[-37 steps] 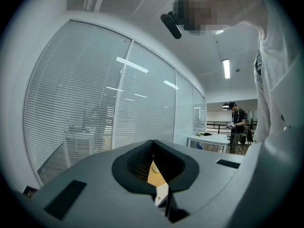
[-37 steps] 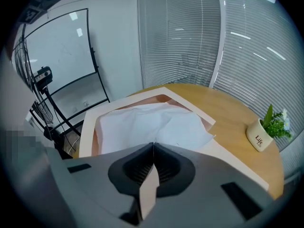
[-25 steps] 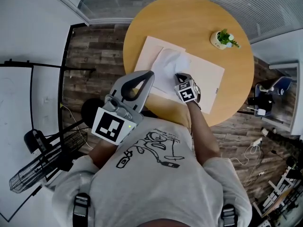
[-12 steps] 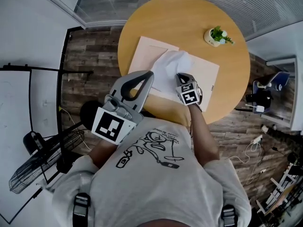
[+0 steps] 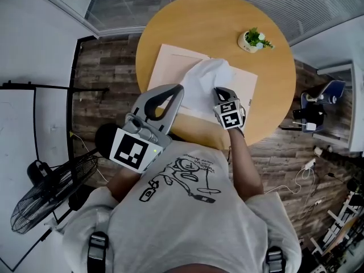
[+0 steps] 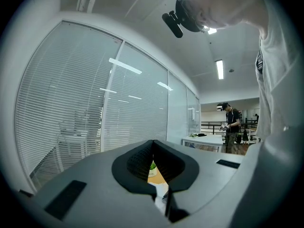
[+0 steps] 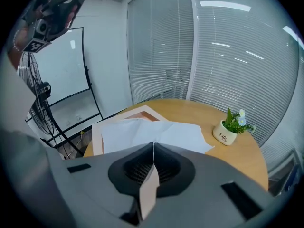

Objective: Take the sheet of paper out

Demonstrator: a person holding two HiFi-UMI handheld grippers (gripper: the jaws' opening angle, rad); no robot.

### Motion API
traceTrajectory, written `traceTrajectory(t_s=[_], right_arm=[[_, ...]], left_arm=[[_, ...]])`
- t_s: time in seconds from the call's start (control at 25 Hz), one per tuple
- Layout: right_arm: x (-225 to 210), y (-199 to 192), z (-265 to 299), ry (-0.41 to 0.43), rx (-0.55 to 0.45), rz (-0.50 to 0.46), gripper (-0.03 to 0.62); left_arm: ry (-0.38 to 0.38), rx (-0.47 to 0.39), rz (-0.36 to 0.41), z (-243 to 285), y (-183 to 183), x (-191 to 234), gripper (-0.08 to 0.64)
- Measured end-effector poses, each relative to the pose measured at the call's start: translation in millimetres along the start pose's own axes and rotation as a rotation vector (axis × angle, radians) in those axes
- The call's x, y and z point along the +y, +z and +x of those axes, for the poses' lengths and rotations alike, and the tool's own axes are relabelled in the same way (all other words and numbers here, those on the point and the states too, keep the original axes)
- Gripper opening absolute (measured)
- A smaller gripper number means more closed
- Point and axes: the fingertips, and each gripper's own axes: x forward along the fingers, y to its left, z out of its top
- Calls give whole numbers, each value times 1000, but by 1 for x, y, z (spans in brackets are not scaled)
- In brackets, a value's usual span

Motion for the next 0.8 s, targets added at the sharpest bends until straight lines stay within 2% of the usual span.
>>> traceTrajectory(t_s=[0.44,0.8], right_arm=[[-13,10,-49,-40,-55,24,9],[-29,34,-92,-78,-126,43,9]], left_arm=[[-21,-3,7,5,2,-24,20],[-33,17,20,12,3,-35,20]])
